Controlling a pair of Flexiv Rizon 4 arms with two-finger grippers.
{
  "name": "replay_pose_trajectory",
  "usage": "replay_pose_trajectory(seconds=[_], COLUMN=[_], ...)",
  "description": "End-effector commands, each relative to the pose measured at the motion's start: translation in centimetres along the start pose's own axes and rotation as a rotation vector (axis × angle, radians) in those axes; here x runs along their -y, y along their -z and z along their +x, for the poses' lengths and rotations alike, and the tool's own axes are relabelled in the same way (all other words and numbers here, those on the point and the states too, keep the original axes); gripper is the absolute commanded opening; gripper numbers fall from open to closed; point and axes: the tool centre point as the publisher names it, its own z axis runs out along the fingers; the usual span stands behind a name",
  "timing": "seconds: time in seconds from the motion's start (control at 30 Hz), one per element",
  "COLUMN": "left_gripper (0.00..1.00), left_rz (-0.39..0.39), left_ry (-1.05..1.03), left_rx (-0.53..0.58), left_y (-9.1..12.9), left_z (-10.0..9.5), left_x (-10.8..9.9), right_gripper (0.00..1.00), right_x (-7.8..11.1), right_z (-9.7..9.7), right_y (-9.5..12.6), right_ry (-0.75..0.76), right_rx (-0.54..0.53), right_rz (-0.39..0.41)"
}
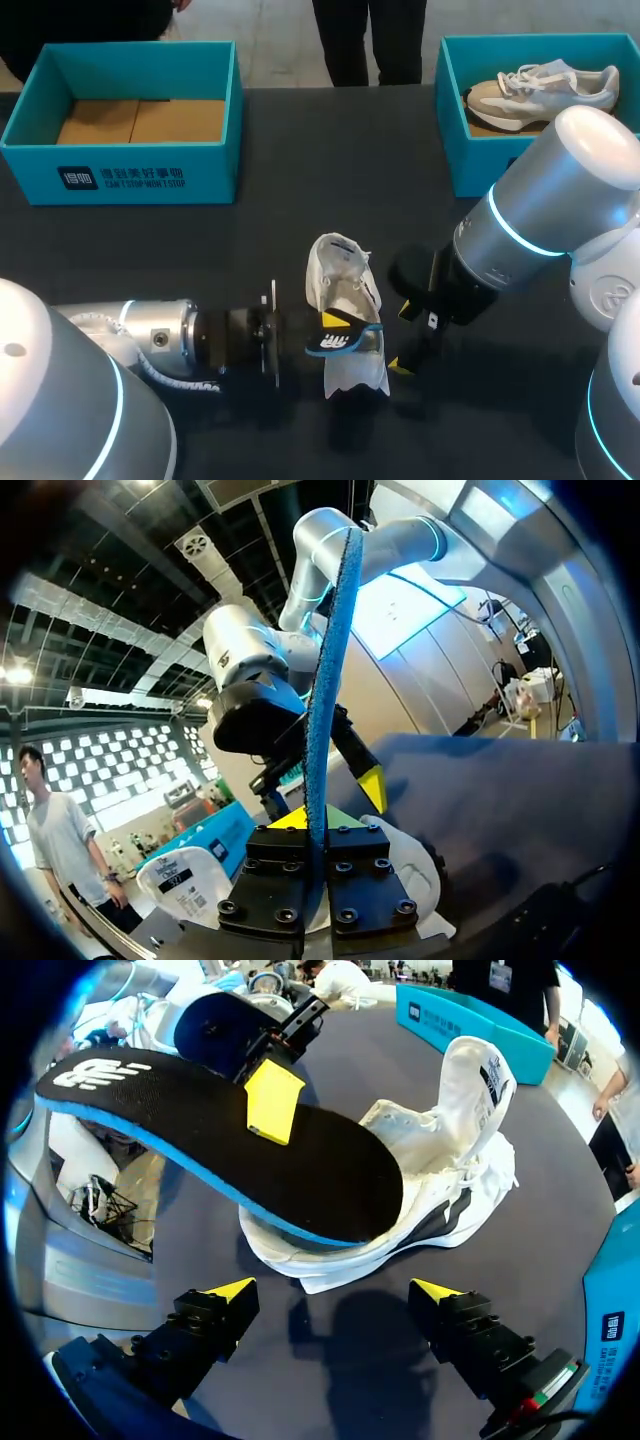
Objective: Take the shoe out of the shoebox, open the shoe tongue, remove and reinsert the insole, then place the shoe into the shoebox
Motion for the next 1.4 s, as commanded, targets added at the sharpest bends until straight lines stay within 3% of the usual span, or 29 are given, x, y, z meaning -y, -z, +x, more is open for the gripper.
replay_pose_trajectory(seconds=[0.03,0.37,0.93,1.4], left_gripper=[0.0,0.0,0.0,0.0], left_rz=[0.006,0.032,0.01,0.066], left_ry=[0.021,0.055,0.113,0.109], left_rx=[0.027,0.077,0.137,0.142], left_y=[0.2,-0.4,-0.5,-1.3], left_z=[0.4,0.9,0.9,1.2], left_x=[0.8,1.7,0.8,2.7], right_gripper=[1.0,1.0,1.0,1.0], right_x=[0.0,0.0,0.0,0.0], right_z=[0.2,0.2,0.2,0.2], right_y=[0.0,0.0,0.0,0.0], right_ry=[-0.001,-0.001,-0.001,-0.001], right_rx=[0.004,0.004,0.004,0.004], right_rz=[0.002,0.002,0.002,0.002])
